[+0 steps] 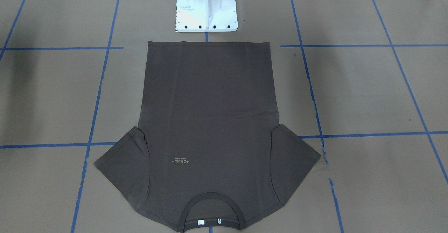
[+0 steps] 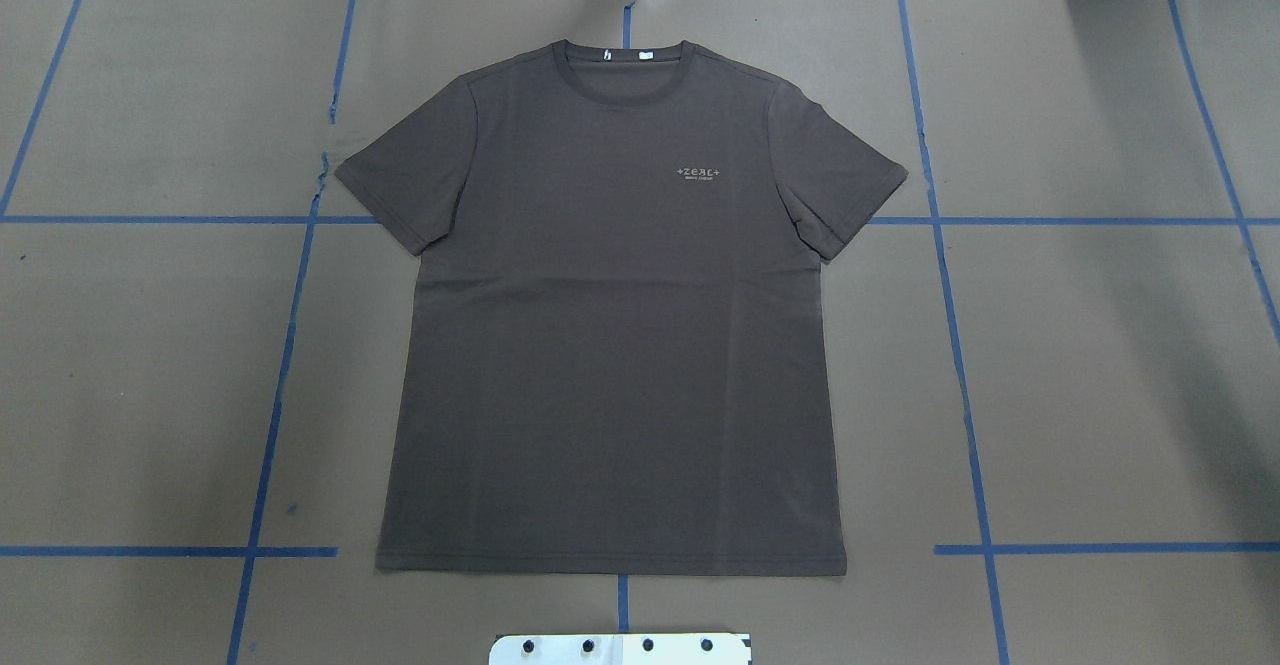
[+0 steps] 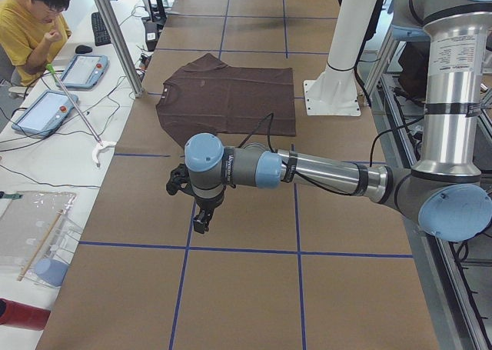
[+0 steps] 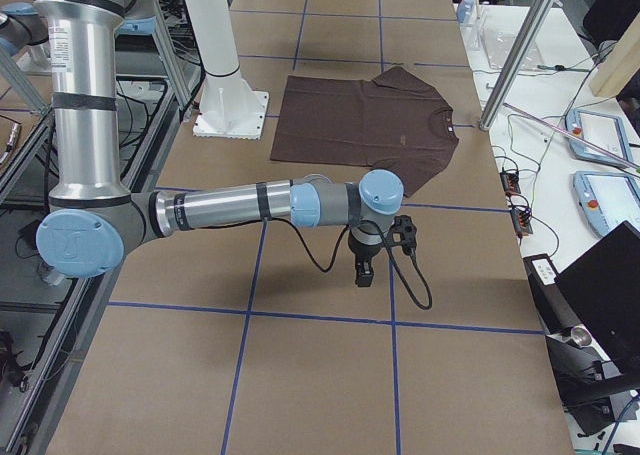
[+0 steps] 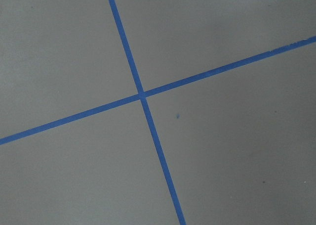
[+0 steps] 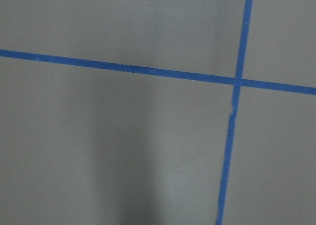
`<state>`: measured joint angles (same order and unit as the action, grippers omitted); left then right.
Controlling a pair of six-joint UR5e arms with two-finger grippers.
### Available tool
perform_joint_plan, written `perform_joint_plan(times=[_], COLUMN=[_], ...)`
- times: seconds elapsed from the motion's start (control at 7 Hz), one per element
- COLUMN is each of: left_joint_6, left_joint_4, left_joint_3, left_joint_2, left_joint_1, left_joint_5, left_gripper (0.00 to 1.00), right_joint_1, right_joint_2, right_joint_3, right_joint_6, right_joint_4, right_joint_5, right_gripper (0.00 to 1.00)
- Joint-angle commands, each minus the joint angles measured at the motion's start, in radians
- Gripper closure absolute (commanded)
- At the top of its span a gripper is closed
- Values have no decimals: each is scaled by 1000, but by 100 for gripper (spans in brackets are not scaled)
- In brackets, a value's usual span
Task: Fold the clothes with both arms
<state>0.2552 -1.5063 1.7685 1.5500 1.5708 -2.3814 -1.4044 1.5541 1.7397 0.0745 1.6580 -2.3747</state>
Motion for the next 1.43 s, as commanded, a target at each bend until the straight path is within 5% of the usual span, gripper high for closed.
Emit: perform_joint_plan(times=[0.0, 0.43, 0.71, 1.29], left_joint_6=[-1, 2, 1, 2], left_joint_4=[-37, -143, -164, -166], left_joint_3=[8, -23, -23, -24], left_joint_2=[12, 2, 1, -2], left_joint_1=[-2, -2, -2, -2], left_joint_5=[-7, -9, -9, -9], left_gripper=[0, 0, 0, 0], right_joint_1=[187, 309, 378, 436], right_joint_2=[-166, -339, -463, -535], right_joint_3=[-113, -360, -455, -546], right_joint_6=[304, 837, 1094, 1119], right_joint_4=[-175, -592, -618, -615], right_joint_5=[-9, 134, 233, 250], right_gripper=[0, 0, 6, 11])
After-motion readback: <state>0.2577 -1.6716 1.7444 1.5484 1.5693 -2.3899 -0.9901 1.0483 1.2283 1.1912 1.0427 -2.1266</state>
